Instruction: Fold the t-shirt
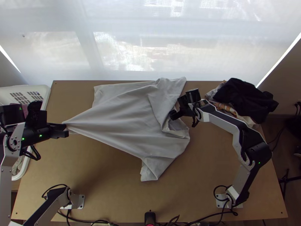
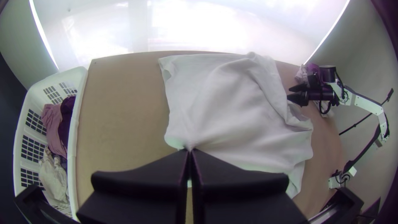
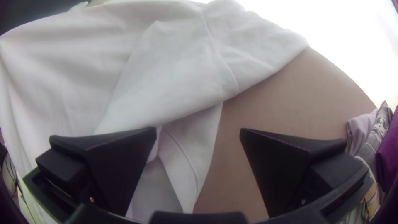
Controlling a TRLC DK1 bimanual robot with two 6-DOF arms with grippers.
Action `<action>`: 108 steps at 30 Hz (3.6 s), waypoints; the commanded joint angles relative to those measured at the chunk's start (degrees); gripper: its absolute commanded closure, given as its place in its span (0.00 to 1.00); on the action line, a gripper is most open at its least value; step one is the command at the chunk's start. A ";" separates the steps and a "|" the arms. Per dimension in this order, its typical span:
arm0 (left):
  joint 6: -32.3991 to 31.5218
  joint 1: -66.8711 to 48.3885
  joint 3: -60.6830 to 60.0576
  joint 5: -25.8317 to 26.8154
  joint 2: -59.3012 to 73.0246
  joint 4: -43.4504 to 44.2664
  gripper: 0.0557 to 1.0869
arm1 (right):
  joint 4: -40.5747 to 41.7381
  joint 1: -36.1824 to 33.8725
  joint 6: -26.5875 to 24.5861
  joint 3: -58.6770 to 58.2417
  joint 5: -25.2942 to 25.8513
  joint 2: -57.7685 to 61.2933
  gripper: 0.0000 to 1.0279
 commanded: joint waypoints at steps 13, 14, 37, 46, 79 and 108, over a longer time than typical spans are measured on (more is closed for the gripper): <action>1.06 0.10 -1.55 -0.13 -0.79 0.03 0.97 | -4.66 4.75 3.25 11.38 -0.63 5.06 0.09; 1.06 0.10 -1.64 -0.13 -0.88 0.03 0.97 | -5.10 5.01 3.25 11.30 -0.63 4.79 0.09; 1.41 0.10 -1.64 -0.04 0.26 2.22 0.97 | -7.21 4.40 1.85 6.02 -2.83 4.62 0.57; 1.50 0.19 -2.34 -0.04 0.00 1.43 0.97 | -7.91 0.62 0.18 8.75 -3.18 4.70 0.97; 7.21 3.79 -14.82 2.68 -4.31 -0.77 0.97 | -28.74 -13.80 -0.09 38.19 -5.02 19.47 0.39; 1.59 0.36 -17.28 4.09 -3.25 7.76 0.97 | -52.03 1.85 -4.22 -17.09 -8.27 -46.71 0.05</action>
